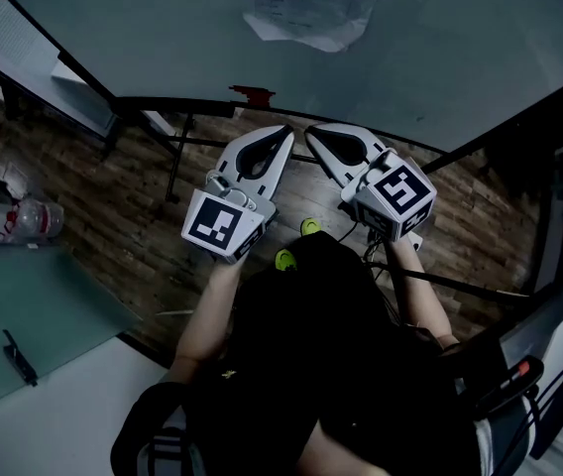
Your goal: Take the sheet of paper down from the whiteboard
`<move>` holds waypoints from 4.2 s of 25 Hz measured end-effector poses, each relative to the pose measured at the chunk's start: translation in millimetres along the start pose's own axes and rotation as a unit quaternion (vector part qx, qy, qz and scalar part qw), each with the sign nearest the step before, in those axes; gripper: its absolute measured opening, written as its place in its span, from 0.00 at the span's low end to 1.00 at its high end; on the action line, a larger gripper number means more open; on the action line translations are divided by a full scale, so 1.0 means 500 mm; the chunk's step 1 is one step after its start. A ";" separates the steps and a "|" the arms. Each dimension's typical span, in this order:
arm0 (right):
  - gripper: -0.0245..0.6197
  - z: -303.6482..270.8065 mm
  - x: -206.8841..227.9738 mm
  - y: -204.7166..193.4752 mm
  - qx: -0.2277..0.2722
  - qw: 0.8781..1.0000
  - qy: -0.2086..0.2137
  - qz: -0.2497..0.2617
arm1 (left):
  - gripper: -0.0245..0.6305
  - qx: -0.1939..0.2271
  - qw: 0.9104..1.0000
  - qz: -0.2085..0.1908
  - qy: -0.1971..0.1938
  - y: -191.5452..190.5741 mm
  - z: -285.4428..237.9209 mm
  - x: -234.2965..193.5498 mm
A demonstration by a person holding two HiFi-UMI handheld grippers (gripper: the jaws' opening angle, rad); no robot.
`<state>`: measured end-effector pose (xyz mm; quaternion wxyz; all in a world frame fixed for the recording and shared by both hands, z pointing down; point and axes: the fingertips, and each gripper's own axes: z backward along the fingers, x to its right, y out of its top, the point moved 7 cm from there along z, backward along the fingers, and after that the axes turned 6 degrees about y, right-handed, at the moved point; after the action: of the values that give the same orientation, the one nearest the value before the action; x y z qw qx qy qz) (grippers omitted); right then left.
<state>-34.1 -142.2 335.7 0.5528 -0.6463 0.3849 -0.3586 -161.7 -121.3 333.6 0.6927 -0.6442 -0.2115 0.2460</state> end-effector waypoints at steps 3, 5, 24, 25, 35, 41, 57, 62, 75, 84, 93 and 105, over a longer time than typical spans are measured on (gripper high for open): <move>0.04 -0.005 0.008 0.008 0.002 1.000 -0.004 0.005 | 0.07 0.000 1.000 -0.006 0.003 0.010 -0.013 -0.011; 0.04 -0.010 0.013 0.013 0.003 1.000 -0.005 0.006 | 0.07 0.000 1.000 -0.011 0.002 0.015 -0.019 -0.020; 0.17 -0.013 0.163 0.053 0.002 1.000 -0.020 0.011 | 0.09 0.013 0.999 -0.046 0.019 0.053 -0.173 -0.081; 0.18 -0.012 0.170 0.053 0.002 1.000 -0.021 0.011 | 0.09 0.013 0.999 -0.048 0.020 0.053 -0.180 -0.084; 0.22 -0.014 0.234 0.067 -0.012 0.999 -0.028 0.015 | 0.17 0.031 0.997 -0.055 0.040 0.076 -0.249 -0.109; 0.27 -0.019 0.260 0.065 -0.022 0.999 -0.032 0.009 | 0.20 0.027 0.995 -0.076 0.050 0.085 -0.279 -0.126; 0.33 -0.007 0.304 0.059 -0.037 0.998 -0.040 -0.005 | 0.31 0.027 0.985 -0.147 0.089 0.110 -0.340 -0.147; 0.33 0.000 0.315 0.055 -0.042 0.998 -0.040 -0.007 | 0.32 0.030 0.981 -0.160 0.108 0.112 -0.356 -0.154; 0.34 0.004 0.337 0.054 -0.041 0.998 -0.037 -0.009 | 0.32 0.036 0.974 -0.179 0.133 0.113 -0.377 -0.152; 0.34 0.000 0.342 0.058 -0.037 0.999 -0.036 -0.010 | 0.28 0.039 0.967 -0.197 0.157 0.113 -0.378 -0.157; 0.34 0.011 0.352 0.065 -0.024 0.999 -0.045 -0.017 | 0.25 0.036 0.963 -0.211 0.166 0.115 -0.376 -0.157; 0.34 0.000 0.355 0.072 0.004 0.999 -0.025 -0.042 | 0.25 0.033 0.963 -0.212 0.162 0.116 -0.375 -0.158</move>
<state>41.5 -304.1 306.8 0.5491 -0.6684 0.3420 -0.3671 -113.9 -314.8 262.5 0.7747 -0.5928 -0.2199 -0.0074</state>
